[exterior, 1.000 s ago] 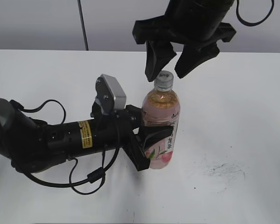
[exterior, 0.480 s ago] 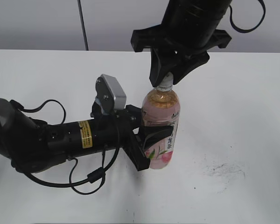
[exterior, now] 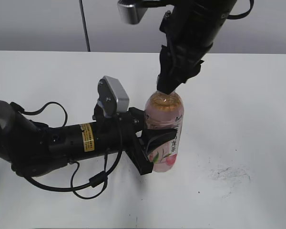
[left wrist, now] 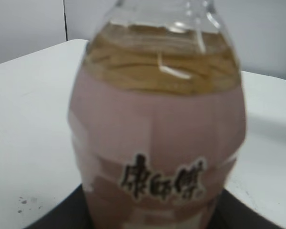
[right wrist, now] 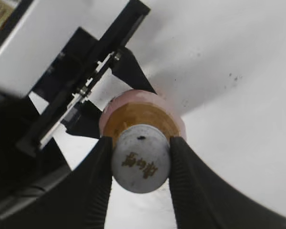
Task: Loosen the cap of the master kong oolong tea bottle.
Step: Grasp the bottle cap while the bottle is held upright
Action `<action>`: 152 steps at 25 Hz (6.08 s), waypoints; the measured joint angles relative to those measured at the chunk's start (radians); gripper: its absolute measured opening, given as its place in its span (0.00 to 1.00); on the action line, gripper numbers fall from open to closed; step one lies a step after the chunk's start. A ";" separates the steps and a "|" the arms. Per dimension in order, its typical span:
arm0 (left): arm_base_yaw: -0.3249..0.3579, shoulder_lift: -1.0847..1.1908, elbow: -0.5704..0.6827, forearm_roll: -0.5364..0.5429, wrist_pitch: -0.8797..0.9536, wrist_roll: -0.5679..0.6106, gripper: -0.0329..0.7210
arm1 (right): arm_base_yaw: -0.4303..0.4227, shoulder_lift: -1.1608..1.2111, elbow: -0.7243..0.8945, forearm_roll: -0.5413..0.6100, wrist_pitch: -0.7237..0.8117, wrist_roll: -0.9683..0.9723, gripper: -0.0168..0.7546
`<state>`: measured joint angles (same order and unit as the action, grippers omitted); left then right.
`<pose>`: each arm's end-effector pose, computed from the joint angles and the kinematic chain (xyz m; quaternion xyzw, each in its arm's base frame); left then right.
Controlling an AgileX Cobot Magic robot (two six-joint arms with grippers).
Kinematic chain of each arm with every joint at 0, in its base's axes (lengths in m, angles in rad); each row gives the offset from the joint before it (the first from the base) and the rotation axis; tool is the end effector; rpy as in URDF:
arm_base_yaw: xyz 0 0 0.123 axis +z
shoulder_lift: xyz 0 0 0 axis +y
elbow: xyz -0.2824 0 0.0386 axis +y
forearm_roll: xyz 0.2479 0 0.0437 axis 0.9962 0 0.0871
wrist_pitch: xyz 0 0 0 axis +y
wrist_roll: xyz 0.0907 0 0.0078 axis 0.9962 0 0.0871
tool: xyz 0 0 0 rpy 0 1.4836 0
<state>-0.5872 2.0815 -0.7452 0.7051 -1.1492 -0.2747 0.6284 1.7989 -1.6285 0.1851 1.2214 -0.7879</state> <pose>0.2562 -0.2352 0.1041 0.4206 0.6382 -0.3892 0.5141 0.2958 0.2344 0.3040 -0.6269 0.7625 0.0794 0.1389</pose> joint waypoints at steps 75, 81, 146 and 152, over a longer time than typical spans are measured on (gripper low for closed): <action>0.000 0.000 0.000 0.002 -0.001 0.002 0.42 | -0.002 -0.003 -0.015 0.035 -0.002 -0.045 0.37; 0.000 0.000 0.000 0.002 -0.001 0.002 0.42 | -0.002 -0.003 -0.015 0.036 -0.002 -0.139 0.37; 0.000 0.000 0.000 -0.002 -0.001 0.002 0.42 | 0.006 -0.008 -0.013 -0.012 -0.001 -0.368 0.37; 0.000 0.000 0.000 -0.003 -0.001 0.002 0.42 | 0.006 -0.008 -0.013 -0.012 -0.001 -0.413 0.37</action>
<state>-0.5872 2.0815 -0.7452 0.7020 -1.1503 -0.2729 0.6347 1.7912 -1.6412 0.1733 1.2206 -1.2005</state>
